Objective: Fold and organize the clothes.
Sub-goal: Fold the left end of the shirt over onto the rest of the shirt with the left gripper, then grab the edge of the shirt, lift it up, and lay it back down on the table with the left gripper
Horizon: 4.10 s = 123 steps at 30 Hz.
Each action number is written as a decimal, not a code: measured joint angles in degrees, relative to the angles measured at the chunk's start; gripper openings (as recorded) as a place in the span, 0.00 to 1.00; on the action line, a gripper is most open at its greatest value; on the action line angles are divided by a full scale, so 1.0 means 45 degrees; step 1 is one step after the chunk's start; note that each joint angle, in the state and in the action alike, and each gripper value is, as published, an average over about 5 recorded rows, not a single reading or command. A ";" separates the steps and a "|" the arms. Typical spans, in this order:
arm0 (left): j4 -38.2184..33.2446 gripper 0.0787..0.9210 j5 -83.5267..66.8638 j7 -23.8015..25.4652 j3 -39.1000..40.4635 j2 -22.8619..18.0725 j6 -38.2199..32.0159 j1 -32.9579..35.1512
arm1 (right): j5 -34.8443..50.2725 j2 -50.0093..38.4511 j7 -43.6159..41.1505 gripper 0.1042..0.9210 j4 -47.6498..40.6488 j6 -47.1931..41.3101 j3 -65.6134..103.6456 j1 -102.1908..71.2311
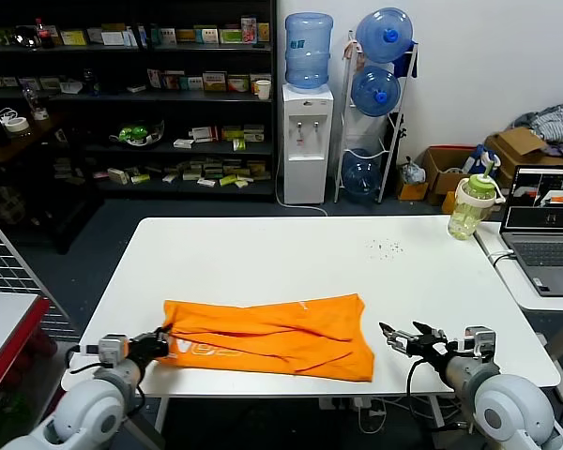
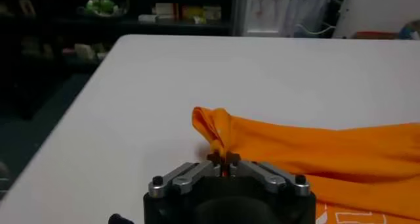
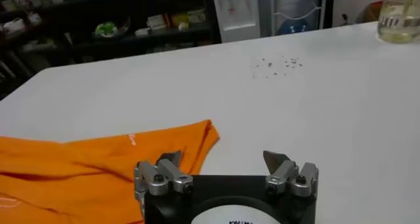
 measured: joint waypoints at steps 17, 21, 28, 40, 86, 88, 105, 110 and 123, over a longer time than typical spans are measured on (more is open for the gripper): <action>0.3026 0.06 -0.0241 0.0837 -0.0833 0.4494 -0.0837 -0.0200 | -0.0346 0.0337 -0.0089 0.88 -0.0330 0.0120 -0.0154 0.0138; 0.2465 0.06 -0.1006 0.0503 -0.0953 0.4594 -0.0648 -0.0195 | -0.0471 0.0474 -0.0016 0.88 -0.0307 0.0082 -0.0165 0.0065; 0.0340 0.06 -0.2011 -0.0462 -0.0484 0.3064 0.0110 -0.0513 | -0.0587 0.0614 0.0132 0.88 -0.0126 -0.0016 -0.0004 -0.0161; -0.2089 0.06 -0.1785 -0.1320 0.1210 0.0011 0.0796 -0.1097 | -0.0793 0.0912 0.0305 0.88 -0.0042 -0.0145 0.0064 -0.0377; 0.2304 0.88 -0.1662 0.4674 0.0016 0.1842 0.0916 -0.1156 | -0.0769 0.0908 -0.0025 0.88 -0.0092 -0.0047 0.0048 -0.0508; 0.2742 0.88 -0.1781 0.5120 0.0072 0.1906 0.0979 -0.1372 | -0.0766 0.0902 -0.0027 0.88 -0.0111 -0.0048 0.0045 -0.0503; 0.4292 0.88 -0.2077 0.6458 0.0830 0.1544 0.1486 -0.2984 | -0.0700 0.0897 -0.0019 0.88 -0.0258 -0.0072 -0.0020 -0.0369; 0.4444 0.84 -0.1947 0.6507 0.1040 0.1396 0.1563 -0.3176 | -0.0689 0.0888 -0.0010 0.88 -0.0266 -0.0077 -0.0018 -0.0378; 0.4566 0.41 -0.1765 0.6472 0.1113 0.1265 0.1612 -0.3206 | -0.0671 0.0877 0.0014 0.88 -0.0225 -0.0098 -0.0031 -0.0402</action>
